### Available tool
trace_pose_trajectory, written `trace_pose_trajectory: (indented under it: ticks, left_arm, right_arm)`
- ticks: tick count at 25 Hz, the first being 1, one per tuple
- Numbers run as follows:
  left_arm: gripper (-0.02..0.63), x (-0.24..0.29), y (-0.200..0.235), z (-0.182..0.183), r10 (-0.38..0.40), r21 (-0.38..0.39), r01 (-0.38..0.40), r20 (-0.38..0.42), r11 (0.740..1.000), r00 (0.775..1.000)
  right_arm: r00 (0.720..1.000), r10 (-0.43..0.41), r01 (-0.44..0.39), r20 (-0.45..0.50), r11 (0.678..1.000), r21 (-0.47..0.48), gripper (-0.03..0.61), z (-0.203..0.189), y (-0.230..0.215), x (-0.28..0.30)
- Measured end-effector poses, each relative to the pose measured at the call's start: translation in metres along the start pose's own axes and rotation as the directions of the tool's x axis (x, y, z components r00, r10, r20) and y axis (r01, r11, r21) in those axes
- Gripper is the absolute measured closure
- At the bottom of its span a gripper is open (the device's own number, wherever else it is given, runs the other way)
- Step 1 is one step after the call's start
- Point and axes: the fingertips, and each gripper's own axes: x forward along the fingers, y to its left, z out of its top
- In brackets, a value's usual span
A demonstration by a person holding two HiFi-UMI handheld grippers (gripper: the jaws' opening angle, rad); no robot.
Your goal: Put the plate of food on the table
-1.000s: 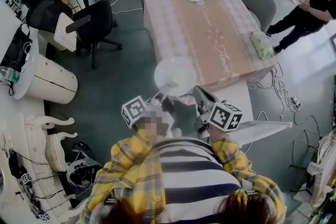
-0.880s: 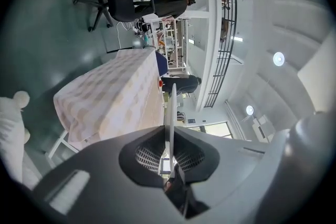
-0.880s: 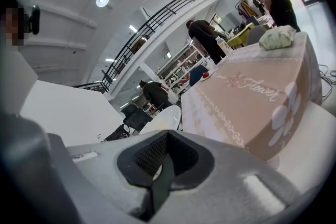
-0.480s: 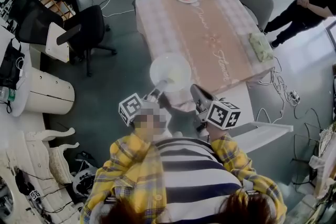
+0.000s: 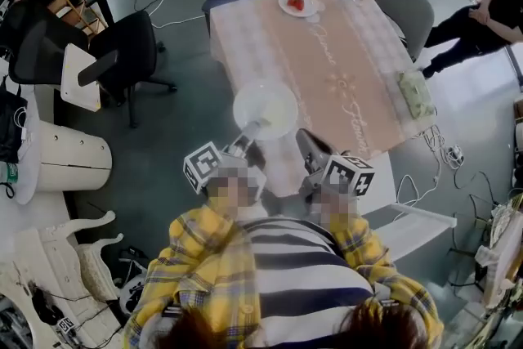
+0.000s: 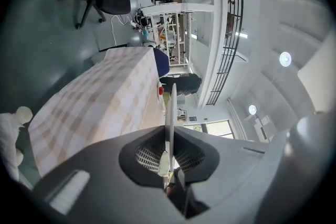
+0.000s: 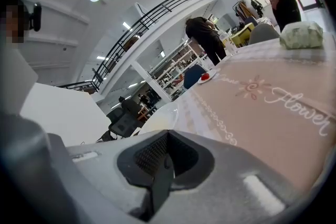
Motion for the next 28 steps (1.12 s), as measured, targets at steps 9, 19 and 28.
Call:
trace_pose_trajectory:
  ticks: [9,19,28]
  left_arm:
    - [0.594,0.043,0.005,0.055,0.004,-0.005,-0.005,-0.029,1.000,1.000]
    - [0.592,0.096,0.011,0.099,0.009,-0.004,-0.009,0.026,1.000,1.000]
    - [0.592,0.135,0.028,0.114,0.067,-0.029,-0.064,0.103,0.998,0.992]
  right_arm:
    - [0.999,-0.033,0.033,0.004,0.999,-0.013,0.581,0.032,-0.006,0.060]
    - [0.999,-0.038,0.037,-0.015,0.999,-0.029,0.581,0.067,-0.026,0.110]
    - [0.998,0.000,-0.002,-0.058,0.999,-0.034,0.581,0.094,-0.053,0.146]
